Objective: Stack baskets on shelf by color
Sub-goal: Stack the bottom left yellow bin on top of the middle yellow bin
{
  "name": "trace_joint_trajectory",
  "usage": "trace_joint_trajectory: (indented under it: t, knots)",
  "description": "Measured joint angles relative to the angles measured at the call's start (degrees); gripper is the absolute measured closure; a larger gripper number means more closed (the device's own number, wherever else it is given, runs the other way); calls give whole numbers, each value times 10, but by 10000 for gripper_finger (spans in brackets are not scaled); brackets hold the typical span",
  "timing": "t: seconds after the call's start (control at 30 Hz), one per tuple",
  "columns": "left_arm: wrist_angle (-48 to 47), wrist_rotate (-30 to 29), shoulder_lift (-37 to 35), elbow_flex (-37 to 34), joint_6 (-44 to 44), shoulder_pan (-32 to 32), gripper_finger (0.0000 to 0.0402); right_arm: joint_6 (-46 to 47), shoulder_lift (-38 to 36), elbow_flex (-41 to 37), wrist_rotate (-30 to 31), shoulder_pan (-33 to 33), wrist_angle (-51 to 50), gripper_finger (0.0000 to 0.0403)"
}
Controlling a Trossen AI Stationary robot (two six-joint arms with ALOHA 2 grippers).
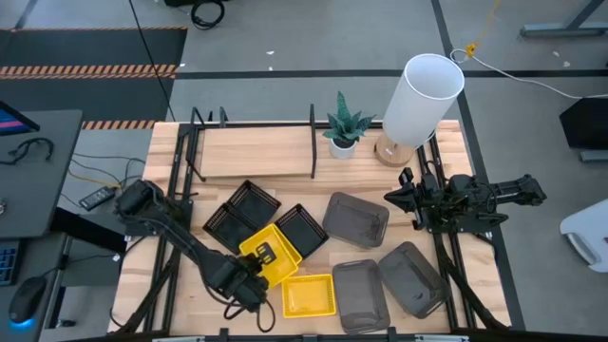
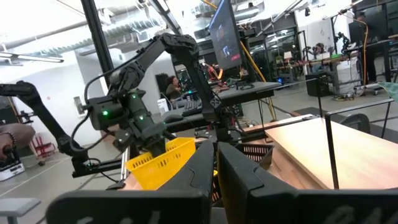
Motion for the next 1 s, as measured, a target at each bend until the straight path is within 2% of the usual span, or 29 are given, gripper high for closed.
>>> trace_joint_trajectory:
  t: [0.77, 1.0]
  knots:
    - [11, 87, -4, -18, -44, 45, 389, 0, 0, 0, 0, 0, 0, 376]
    - [17, 83, -4, -27, -54, 44, 341, 0, 0, 0, 0, 0, 0, 376]
